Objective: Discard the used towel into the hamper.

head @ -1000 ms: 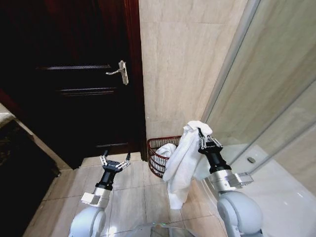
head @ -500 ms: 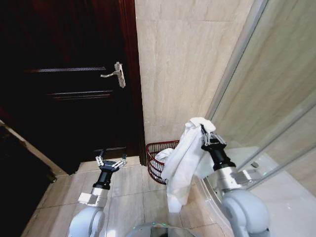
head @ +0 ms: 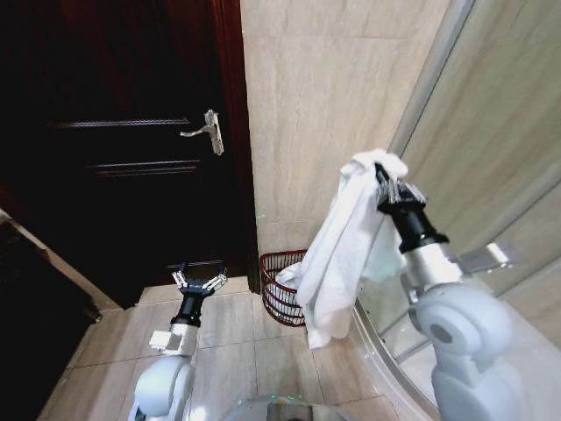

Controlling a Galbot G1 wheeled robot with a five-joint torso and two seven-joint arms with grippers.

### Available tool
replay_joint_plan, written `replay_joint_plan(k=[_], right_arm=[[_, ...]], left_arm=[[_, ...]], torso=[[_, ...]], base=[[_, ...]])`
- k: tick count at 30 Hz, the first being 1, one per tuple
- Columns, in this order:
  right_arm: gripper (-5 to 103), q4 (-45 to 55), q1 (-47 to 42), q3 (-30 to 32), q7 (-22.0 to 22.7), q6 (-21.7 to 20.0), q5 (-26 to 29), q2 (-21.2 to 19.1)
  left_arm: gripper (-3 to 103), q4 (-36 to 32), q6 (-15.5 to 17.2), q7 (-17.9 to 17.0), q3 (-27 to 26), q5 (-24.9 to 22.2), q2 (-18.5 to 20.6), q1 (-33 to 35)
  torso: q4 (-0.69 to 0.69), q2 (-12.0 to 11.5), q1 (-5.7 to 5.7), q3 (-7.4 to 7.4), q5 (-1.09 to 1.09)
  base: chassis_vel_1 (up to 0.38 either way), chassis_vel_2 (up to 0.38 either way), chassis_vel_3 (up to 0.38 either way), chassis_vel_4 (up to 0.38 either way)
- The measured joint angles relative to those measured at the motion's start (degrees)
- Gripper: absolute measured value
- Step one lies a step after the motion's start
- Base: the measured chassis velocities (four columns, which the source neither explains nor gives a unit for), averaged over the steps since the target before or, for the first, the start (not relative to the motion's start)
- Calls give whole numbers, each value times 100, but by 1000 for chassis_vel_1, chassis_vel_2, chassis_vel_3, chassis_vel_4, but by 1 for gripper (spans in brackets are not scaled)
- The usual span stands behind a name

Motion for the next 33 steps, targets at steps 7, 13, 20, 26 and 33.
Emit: replay_joint_plan(k=[7, 13, 20, 26, 33], right_arm=[[7, -713, 1490, -103, 87, 14, 746, -631], [7, -1585, 2931, -426, 96, -75, 1262, -782], [7, -2764, 4803, -1155, 193, -206, 1551, -848], [7, -3448, 5944, -1732, 304, -258, 1580, -634], [7, -4642, 6563, -2168, 282, -127, 1219, -117]], left_arm=[[100, 313, -141, 1, -11, 33, -103, 0], [100, 402, -142, 4, 24, 93, -261, 5], [100, 525, -180, 3, -59, 72, -372, 45], [100, 579, -261, 3, -84, 65, -459, 44], [100, 583, -282, 27, -64, 70, -576, -30]], torso=[[2, 0, 0, 0, 0], [0, -1, 0, 0, 2], [1, -1, 0, 0, 2], [0, -1, -2, -2, -2], [1, -1, -1, -1, -1]], base=[[0, 0, 0, 0], [0, 0, 0, 0], [0, 0, 0, 0], [0, 0, 0, 0], [0, 0, 0, 0]])
